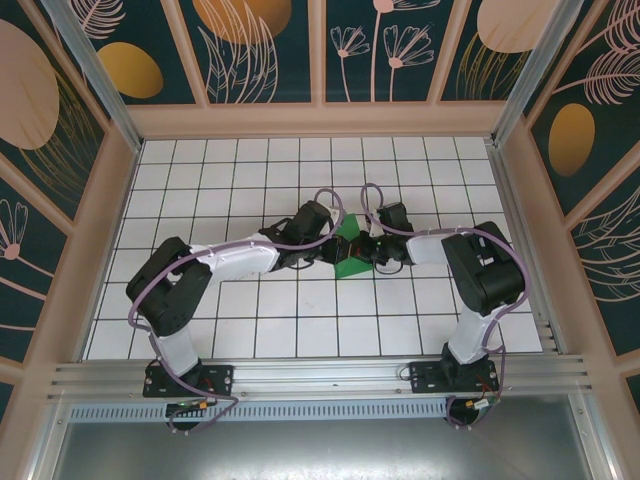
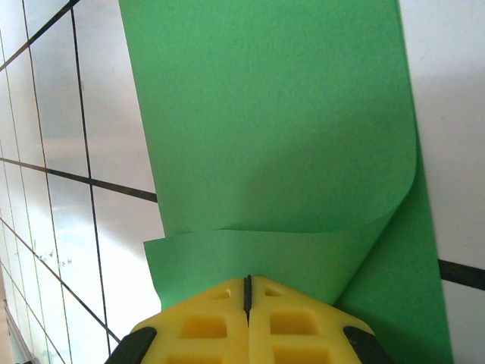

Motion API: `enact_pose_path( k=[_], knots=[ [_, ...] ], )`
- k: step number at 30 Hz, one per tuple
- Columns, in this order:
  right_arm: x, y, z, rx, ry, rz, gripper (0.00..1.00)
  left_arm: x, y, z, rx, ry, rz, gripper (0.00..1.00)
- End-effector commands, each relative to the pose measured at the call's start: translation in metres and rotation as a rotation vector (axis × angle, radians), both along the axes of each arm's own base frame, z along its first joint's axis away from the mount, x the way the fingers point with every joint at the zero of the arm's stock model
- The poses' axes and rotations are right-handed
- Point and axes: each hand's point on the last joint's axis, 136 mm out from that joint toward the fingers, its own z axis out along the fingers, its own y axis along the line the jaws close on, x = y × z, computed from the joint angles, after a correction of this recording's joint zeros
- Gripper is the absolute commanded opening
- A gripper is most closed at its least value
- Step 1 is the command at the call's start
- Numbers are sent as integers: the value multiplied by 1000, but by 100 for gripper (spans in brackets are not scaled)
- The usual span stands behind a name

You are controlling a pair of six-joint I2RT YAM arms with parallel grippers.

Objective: Fold a paper plane with a square sheet of paper (fold left side to right side)
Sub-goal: Fold the triangle a second time at the center of the table.

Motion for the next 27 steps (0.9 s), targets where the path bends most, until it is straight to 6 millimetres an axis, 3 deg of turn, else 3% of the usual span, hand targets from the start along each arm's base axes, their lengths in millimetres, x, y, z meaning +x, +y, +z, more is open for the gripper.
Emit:
enact_pose_path(
  k=[1,7,15,27],
  knots=[
    [-19,-12,-23,-79,71,5,0,-21,-15,-1,-116,106,-91,18],
    [-20,-12,-23,-82,76,9,0,-26,-18,-25,-111,168,-102,17],
    [-20,-12,-24,-86,79,12,0,-25,-7,-60,-18,200,-62,17],
    [-20,-11,-23,-92,80,17,0,-32,10,-85,57,226,-24,16]
  ],
)
